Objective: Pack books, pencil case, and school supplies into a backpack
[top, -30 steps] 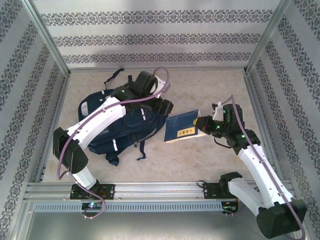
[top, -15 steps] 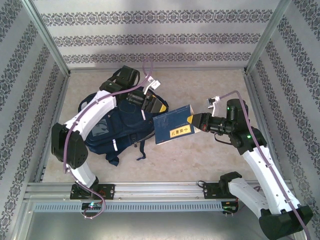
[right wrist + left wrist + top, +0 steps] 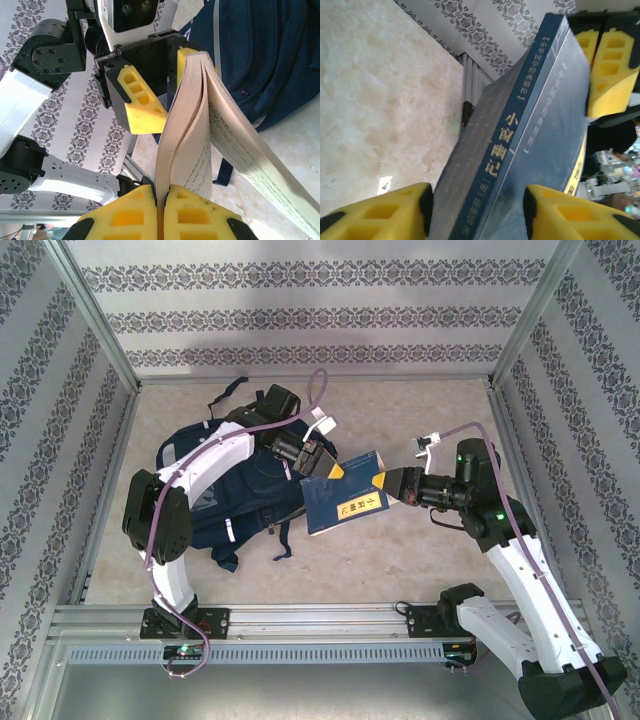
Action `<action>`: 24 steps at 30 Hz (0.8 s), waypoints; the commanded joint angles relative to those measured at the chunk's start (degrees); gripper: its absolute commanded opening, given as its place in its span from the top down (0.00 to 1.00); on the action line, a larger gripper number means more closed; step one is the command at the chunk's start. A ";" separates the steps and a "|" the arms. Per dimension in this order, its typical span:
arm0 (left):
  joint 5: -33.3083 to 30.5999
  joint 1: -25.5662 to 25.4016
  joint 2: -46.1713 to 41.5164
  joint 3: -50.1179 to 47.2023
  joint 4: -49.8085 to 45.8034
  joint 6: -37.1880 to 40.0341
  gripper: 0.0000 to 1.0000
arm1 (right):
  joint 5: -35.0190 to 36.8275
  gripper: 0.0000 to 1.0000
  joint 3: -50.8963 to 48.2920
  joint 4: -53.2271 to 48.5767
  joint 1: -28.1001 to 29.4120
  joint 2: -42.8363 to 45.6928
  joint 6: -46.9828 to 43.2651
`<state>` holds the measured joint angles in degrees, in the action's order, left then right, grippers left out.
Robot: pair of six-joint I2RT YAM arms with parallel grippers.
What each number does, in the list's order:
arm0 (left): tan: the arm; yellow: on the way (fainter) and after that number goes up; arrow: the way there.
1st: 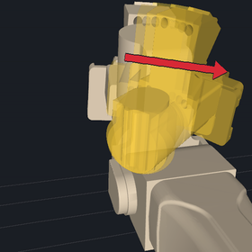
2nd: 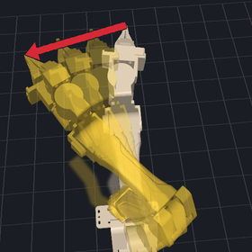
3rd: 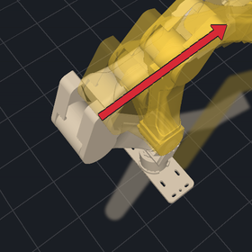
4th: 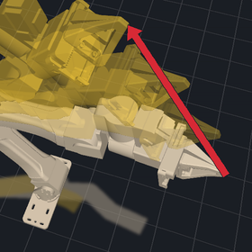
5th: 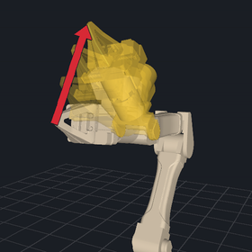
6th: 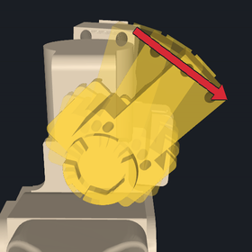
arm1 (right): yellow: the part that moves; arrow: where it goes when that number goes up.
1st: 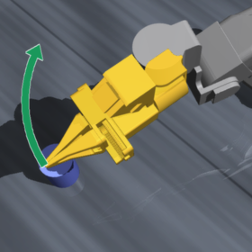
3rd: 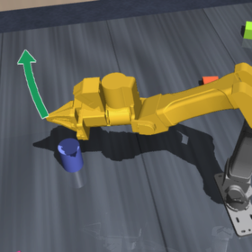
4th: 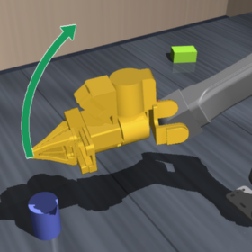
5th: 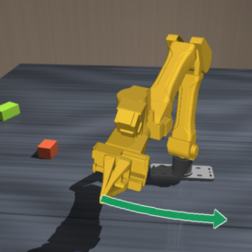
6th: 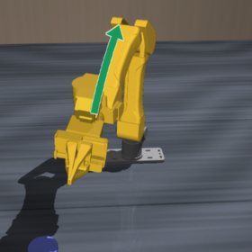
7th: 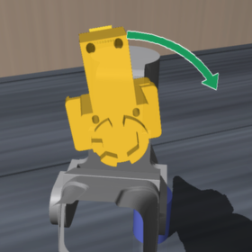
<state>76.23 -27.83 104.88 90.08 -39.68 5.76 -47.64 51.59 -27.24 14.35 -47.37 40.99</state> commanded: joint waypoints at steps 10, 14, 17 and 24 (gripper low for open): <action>9.88 -1.44 1.16 3.58 -6.21 5.78 1.00 | 5.04 0.92 0.97 -0.50 -3.10 2.10 -0.10; 10.86 -1.11 1.07 4.31 -6.85 5.97 1.00 | 10.85 0.60 1.65 -3.79 -4.05 3.35 -1.00; 11.46 -0.85 0.89 4.48 -6.82 5.94 1.00 | 17.36 0.40 2.31 -7.00 -4.33 4.95 -2.23; 10.88 -0.64 -0.41 5.13 -3.78 1.44 1.00 | 23.07 0.22 -0.48 -7.22 -4.33 7.99 -1.12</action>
<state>84.03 -28.45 105.67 93.19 -44.69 8.97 -27.79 51.90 -34.57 10.24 -40.23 39.22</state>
